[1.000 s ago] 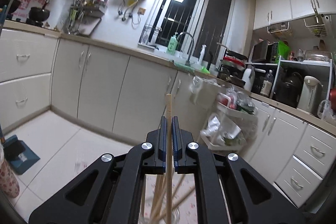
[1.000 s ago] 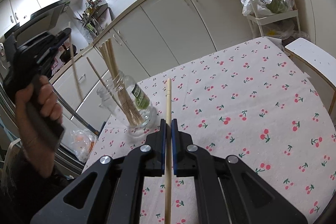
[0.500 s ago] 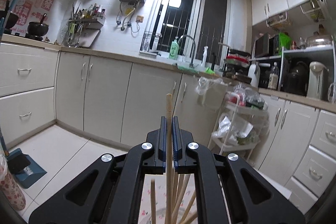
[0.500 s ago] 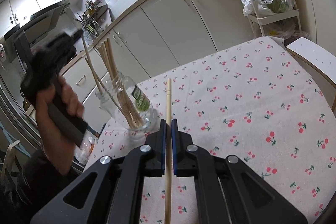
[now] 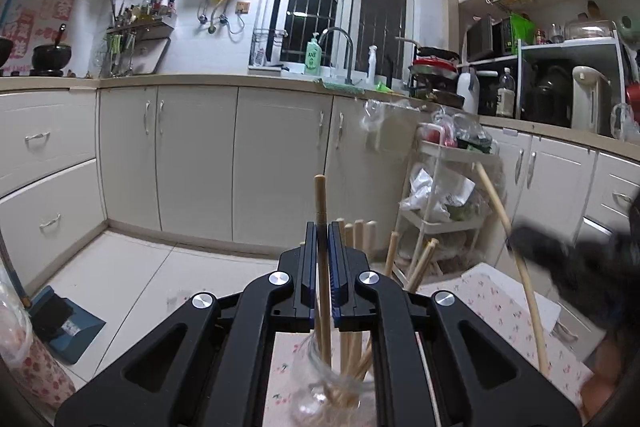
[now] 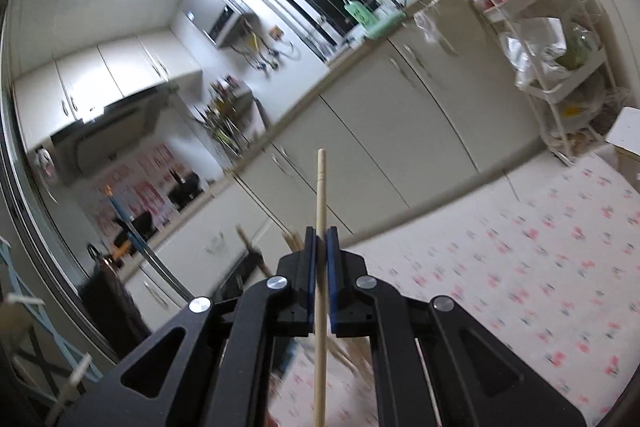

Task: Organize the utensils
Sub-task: 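Open the left gripper above the jar mouth to drop its chopstick, then lower the right gripper's chopstick into the jar and open it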

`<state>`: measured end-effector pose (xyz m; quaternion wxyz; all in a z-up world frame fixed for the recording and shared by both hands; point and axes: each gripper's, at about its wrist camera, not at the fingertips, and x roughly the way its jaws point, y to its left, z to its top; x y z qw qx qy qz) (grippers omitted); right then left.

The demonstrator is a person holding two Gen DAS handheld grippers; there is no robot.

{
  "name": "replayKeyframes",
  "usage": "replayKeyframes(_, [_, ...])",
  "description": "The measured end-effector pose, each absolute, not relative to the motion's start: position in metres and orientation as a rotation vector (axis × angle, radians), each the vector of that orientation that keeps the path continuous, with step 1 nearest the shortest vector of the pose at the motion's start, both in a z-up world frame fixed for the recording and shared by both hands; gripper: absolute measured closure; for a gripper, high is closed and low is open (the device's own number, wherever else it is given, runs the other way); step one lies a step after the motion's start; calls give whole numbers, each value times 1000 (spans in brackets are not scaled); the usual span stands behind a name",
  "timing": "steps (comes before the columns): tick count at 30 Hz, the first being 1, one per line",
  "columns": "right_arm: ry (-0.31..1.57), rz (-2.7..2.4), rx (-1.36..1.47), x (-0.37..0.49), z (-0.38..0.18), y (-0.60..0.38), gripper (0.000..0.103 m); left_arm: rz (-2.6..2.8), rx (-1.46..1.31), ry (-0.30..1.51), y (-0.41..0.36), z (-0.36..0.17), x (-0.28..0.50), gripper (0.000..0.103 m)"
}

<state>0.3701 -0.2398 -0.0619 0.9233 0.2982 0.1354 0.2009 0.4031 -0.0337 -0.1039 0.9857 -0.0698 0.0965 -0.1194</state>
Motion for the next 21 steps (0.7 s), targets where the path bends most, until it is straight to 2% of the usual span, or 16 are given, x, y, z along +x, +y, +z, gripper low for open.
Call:
replayKeyframes(2, [242, 413, 599, 377, -53, -231, 97, -257, -131, 204, -29, -103, 399, 97])
replayKeyframes(8, [159, 402, 542, 393, -40, -203, 97, -283, -152, 231, -14, -104, 400, 87])
replayKeyframes(12, [84, 384, 497, 404, -33, -189, 97, -233, -251, 209, 12, -101, 396, 66])
replayKeyframes(13, [69, 382, 483, 407, -33, -185, 97, -219, -300, 214, 23, -102, 398, 65])
replayKeyframes(21, [25, 330, 325, 416, -50, -155, 97, -212, -427, 245, 58, -110, 406, 64])
